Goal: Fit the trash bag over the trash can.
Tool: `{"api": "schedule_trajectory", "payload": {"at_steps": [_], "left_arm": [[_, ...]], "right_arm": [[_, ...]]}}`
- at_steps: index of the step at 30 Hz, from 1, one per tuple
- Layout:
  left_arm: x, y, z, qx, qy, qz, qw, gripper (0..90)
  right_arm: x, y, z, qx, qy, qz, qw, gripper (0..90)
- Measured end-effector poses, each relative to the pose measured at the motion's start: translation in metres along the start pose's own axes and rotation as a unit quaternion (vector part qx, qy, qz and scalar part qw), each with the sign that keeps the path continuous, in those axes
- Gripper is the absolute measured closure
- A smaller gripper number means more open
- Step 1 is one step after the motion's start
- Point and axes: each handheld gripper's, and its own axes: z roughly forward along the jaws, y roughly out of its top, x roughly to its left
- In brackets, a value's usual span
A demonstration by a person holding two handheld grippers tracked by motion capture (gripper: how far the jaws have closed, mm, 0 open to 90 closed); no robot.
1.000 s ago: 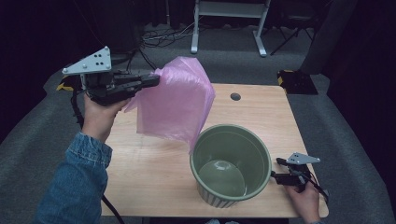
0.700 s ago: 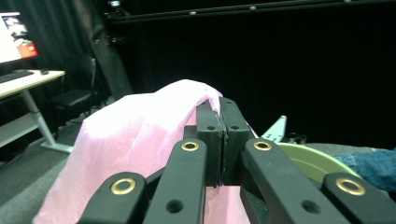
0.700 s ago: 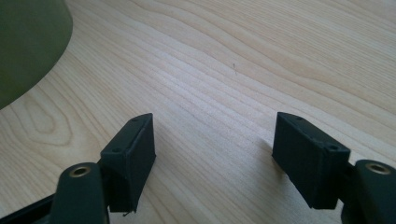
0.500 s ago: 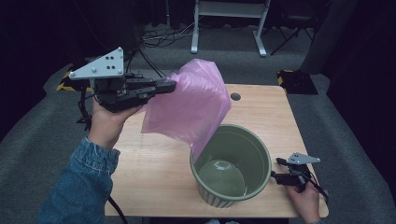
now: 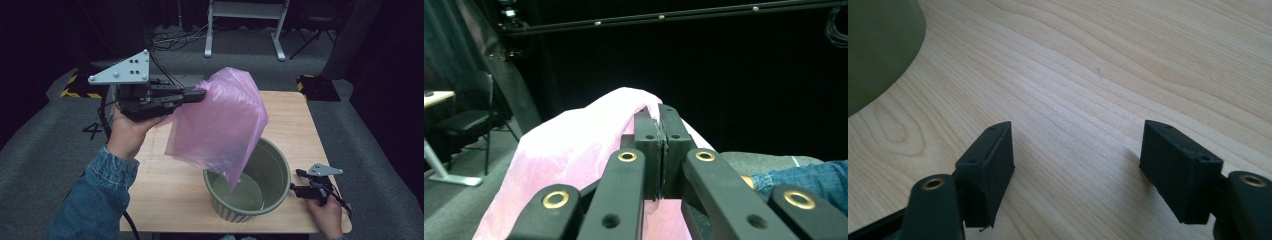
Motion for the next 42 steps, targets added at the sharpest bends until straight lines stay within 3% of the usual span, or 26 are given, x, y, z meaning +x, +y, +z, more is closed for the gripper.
{"api": "schedule_trajectory", "payload": {"at_steps": [17,25,36,42], "left_arm": [[-0.005,0.002,0.061,0.004,-0.053,0.007,0.9986,88.7],[-0.004,-0.002,0.088,0.017,-0.056,0.01,0.9982,88.7],[-0.005,-0.03,0.11,0.028,-0.063,-0.007,0.9976,88.7],[-0.01,-0.04,0.115,0.042,-0.064,-0.001,0.997,88.7]], "right_arm": [[0.0,0.0,0.0,0.0,0.0,-0.001,1.0,29.1],[0.0,0.0,0.0,-0.001,0.001,-0.004,1.0,29.1],[0.0,0.0,0.0,-0.001,0.003,-0.006,1.0,28.9],[0.0,0.0,0.0,-0.001,0.003,-0.006,1.0,28.9]]}}
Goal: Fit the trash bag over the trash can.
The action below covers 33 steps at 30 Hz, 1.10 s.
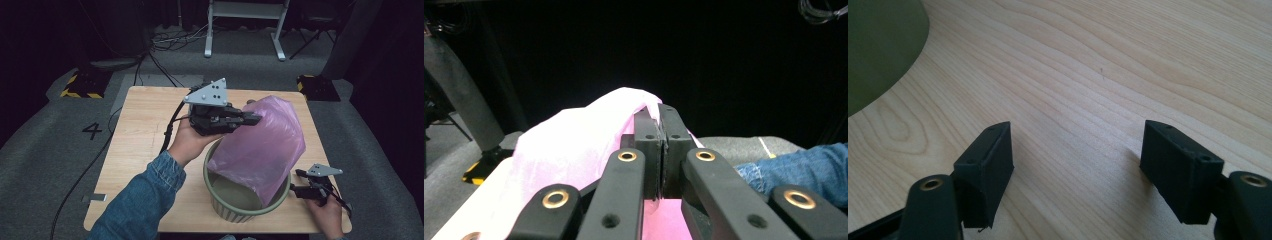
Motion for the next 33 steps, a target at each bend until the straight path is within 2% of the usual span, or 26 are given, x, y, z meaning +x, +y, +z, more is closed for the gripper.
{"api": "schedule_trajectory", "payload": {"at_steps": [3,12,21,27,29,33], "left_arm": [[-0.003,-0.006,0.002,0.009,-0.001,-0.001,1.0,88.7],[-0.016,-0.038,0.008,0.052,-0.013,-0.014,0.9985,88.6],[-0.021,-0.065,0.006,0.09,-0.021,-0.039,0.995,88.5],[-0.023,-0.081,0.002,0.118,-0.018,-0.063,0.9908,88.4],[-0.023,-0.084,0.0,0.138,-0.014,-0.075,0.9875,88.4],[-0.023,-0.086,-0.002,0.17,-0.011,-0.084,0.9818,88.3]], "right_arm": [[0.0,0.0,0.0,0.0,0.0,0.0,1.0,28.9],[0.0,0.0,0.0,0.0,0.0,0.0,1.0,28.9],[0.0,0.0,0.0,0.0,0.001,0.0,1.0,28.8],[0.0,0.0,0.0,0.001,0.001,0.002,1.0,28.8],[0.0,0.0,0.0,0.001,0.002,0.002,1.0,29.2],[-0.001,0.0,-0.001,0.002,0.0,0.006,1.0,29.6]]}}
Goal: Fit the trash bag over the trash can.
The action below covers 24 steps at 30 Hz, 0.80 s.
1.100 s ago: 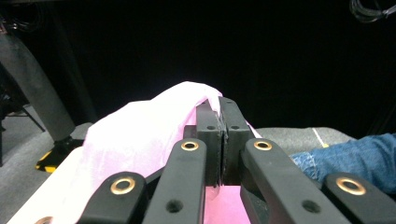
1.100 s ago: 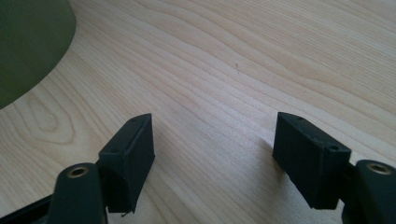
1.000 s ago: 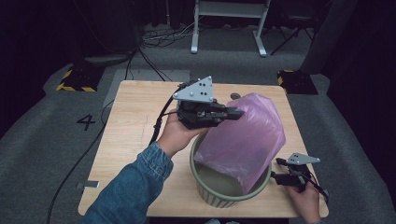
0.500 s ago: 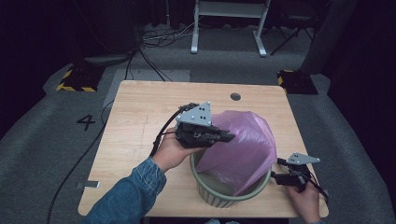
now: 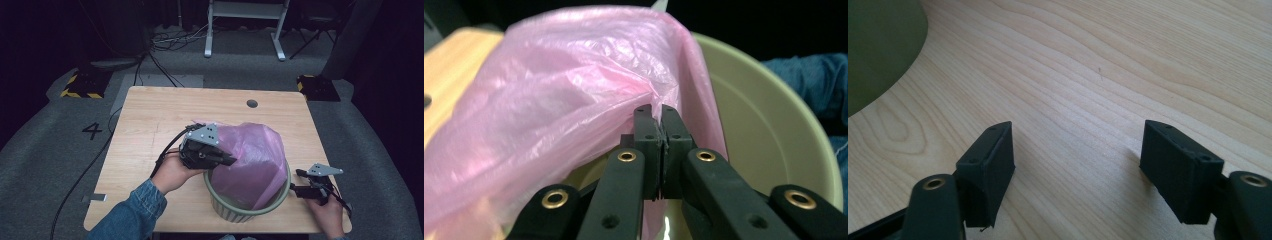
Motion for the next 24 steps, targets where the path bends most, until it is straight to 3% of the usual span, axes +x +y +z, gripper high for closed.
{"api": "schedule_trajectory", "payload": {"at_steps": [1,4,6,9,12,15,16,19,24], "left_arm": [[-0.001,0.0,0.0,0.01,0.004,0.0,0.9999,88.0],[-0.004,-0.001,0.006,0.039,0.021,0.012,0.9989,87.6],[-0.006,0.0,0.012,0.055,0.026,0.015,0.998,87.4],[-0.007,-0.001,0.015,0.063,0.024,0.013,0.9976,85.1],[-0.007,-0.003,0.013,0.056,0.023,0.011,0.9981,76.9],[-0.014,-0.006,0.007,0.041,0.035,0.026,0.9982,65.0],[-0.017,-0.007,0.005,0.034,0.039,0.025,0.9984,57.9],[-0.021,-0.011,-0.005,0.009,0.054,0.023,0.9982,49.2],[-0.019,-0.018,-0.025,-0.026,0.075,0.01,0.9968,47.4]], "right_arm": [[0.0,0.0,0.0,-0.001,-0.002,0.002,1.0,30.7],[0.001,-0.001,-0.005,0.005,-0.026,0.027,0.9993,47.1],[0.0,0.003,-0.009,0.023,-0.015,0.047,0.9985,52.2],[0.001,0.009,-0.016,0.014,-0.006,0.056,0.9983,53.1],[0.004,0.016,-0.027,-0.01,0.0,0.05,0.9987,51.8],[0.006,0.025,-0.039,-0.025,0.004,0.037,0.999,50.0],[0.007,0.028,-0.041,-0.029,0.005,0.036,0.9989,49.1],[0.009,0.039,-0.052,-0.05,0.013,0.02,0.9985,47.9],[0.016,0.067,-0.074,-0.083,0.022,-0.006,0.9963,48.1]]}}
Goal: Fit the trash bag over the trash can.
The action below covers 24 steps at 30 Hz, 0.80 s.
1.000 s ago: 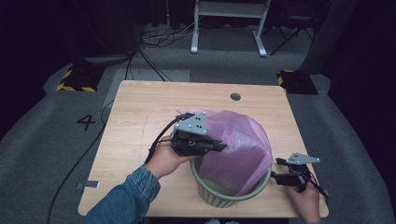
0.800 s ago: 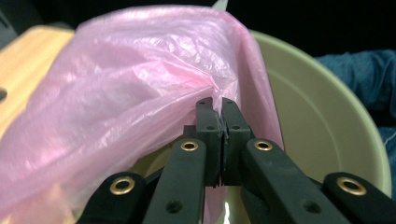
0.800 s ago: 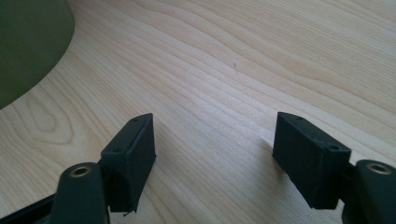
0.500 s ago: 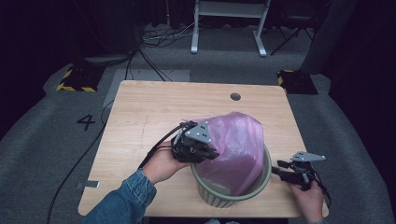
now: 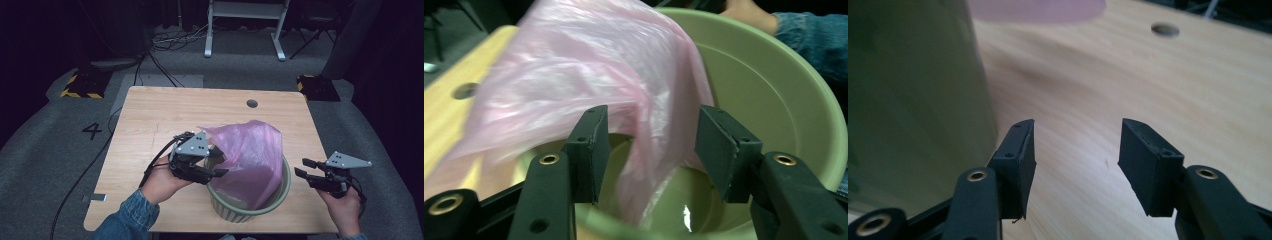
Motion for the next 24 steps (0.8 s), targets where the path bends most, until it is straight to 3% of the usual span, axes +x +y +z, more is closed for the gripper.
{"api": "schedule_trajectory", "payload": {"at_steps": [4,8,12,15,19,24], "left_arm": [[0.009,-0.005,-0.011,-0.016,0.019,-0.016,0.9996,46.6],[0.02,-0.014,-0.019,-0.015,0.051,-0.005,0.9986,46.0],[0.036,-0.024,-0.024,-0.029,0.048,-0.033,0.9979,43.9],[0.046,-0.026,-0.022,-0.034,0.044,-0.045,0.9974,40.8],[0.059,-0.026,-0.013,-0.035,0.045,-0.054,0.9969,38.2],[0.071,-0.033,-0.007,-0.031,0.037,-0.049,0.9976,34.4]], "right_arm": [[0.003,0.026,-0.009,-0.013,0.007,-0.016,0.9998,47.6],[0.004,0.048,-0.012,-0.031,0.024,-0.016,0.9991,47.4],[0.009,0.07,-0.01,-0.026,0.028,-0.031,0.9988,46.7],[0.01,0.089,-0.01,-0.039,0.042,-0.034,0.9978,45.3],[0.01,0.109,-0.005,-0.048,0.06,-0.026,0.9967,42.6],[0.014,0.126,0.008,-0.045,0.079,-0.044,0.9949,39.6]]}}
